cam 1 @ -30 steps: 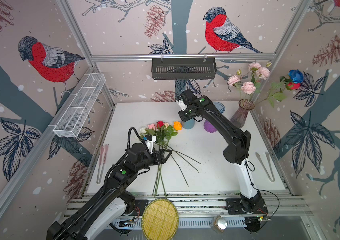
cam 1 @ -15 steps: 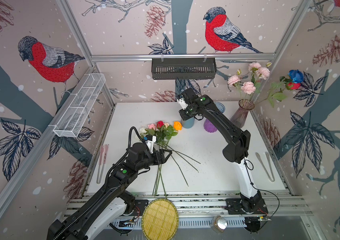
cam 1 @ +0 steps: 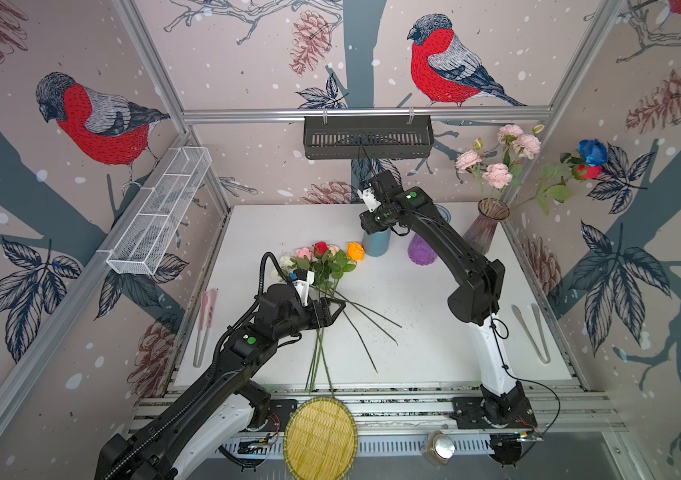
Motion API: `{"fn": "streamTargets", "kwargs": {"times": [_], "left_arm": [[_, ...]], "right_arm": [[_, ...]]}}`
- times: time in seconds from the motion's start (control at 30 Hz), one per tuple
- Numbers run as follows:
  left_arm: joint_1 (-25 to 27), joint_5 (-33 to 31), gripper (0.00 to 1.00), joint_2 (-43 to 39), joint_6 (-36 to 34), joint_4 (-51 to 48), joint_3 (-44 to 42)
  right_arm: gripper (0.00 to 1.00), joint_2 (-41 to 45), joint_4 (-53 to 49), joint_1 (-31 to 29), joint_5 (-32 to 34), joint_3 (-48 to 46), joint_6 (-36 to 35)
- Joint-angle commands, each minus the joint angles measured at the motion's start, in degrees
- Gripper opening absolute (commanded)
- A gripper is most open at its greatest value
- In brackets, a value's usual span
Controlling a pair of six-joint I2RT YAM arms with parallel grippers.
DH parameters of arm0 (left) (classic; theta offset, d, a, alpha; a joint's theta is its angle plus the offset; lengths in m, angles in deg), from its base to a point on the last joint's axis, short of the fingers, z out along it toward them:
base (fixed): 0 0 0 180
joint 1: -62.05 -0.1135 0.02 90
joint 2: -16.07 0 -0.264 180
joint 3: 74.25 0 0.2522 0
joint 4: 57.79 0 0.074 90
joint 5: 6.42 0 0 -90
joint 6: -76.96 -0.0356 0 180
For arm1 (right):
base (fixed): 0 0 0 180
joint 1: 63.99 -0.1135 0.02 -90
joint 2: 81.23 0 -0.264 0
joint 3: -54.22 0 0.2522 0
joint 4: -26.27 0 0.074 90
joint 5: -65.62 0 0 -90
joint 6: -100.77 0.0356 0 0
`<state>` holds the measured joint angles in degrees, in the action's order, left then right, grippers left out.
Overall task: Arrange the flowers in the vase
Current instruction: 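Set the teal vase upright beside the purple vase and open the right gripper, then move the right gripper to the purple-blue glass vase and grasp its rim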
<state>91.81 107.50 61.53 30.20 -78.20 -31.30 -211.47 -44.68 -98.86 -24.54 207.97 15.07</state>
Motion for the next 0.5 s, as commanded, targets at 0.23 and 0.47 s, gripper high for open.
{"fn": "streamTargets", "kwargs": {"times": [0.23, 0.47], "left_arm": [[-0.2, -0.4, 0.77, 1.2, 0.0, 1.7, 1.9], [-0.2, -0.6, 0.77, 1.6, 0.7, 2.0, 2.0]], "right_arm": [[0.63, 2.1, 2.8, 1.6, -1.5, 0.5, -1.3], [0.63, 2.6, 3.0, 2.4, -2.8, 0.6, -1.4]]}}
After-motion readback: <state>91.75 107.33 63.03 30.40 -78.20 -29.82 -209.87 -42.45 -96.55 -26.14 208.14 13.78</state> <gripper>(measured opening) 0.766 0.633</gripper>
